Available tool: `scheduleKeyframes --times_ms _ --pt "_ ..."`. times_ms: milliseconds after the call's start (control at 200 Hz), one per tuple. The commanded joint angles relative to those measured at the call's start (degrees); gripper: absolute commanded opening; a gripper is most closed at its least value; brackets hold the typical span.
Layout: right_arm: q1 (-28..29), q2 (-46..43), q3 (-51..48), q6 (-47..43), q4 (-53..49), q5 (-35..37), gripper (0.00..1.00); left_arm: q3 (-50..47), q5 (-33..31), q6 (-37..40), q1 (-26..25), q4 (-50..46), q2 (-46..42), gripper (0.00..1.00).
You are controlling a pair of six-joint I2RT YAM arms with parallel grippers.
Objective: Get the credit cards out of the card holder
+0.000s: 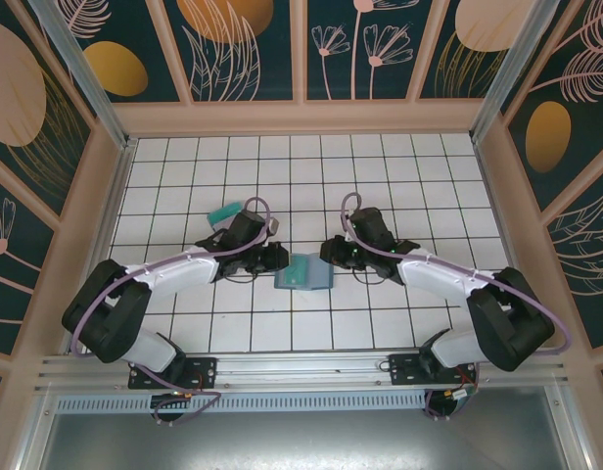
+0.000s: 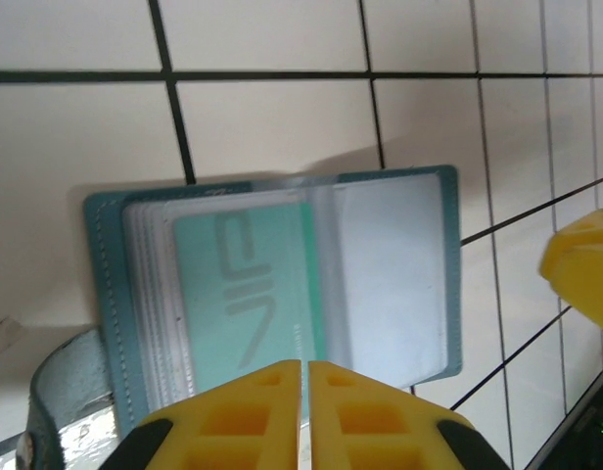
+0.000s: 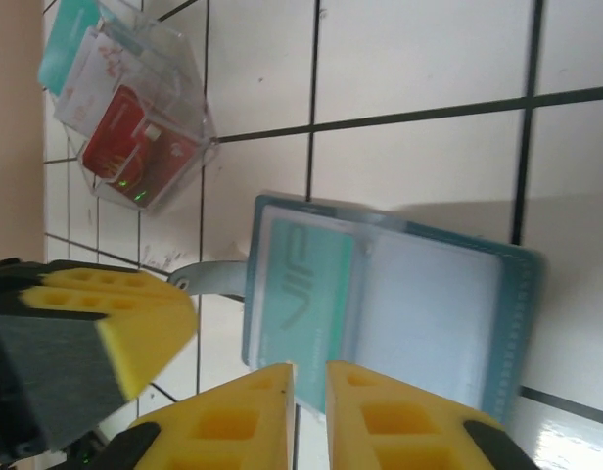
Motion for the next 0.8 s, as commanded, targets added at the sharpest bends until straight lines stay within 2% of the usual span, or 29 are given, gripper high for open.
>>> scheduleKeyframes --times_ms 0,365,791 --pt "1.16 3.35 1.32 2.26 3.90 -3.66 0.12 -1.58 -0.66 1.02 0.24 -0.11 2.11 0.12" --pt "2.05 11.84 2.91 5.19 7.00 -8.70 0.14 -2.71 -0.17 0.36 0.18 2.03 5.17 0.11" --pt "2.64 17.51 6.10 4.61 4.05 -8.52 0.19 -2.24 -2.89 0.74 0.41 1.04 2.37 0.11"
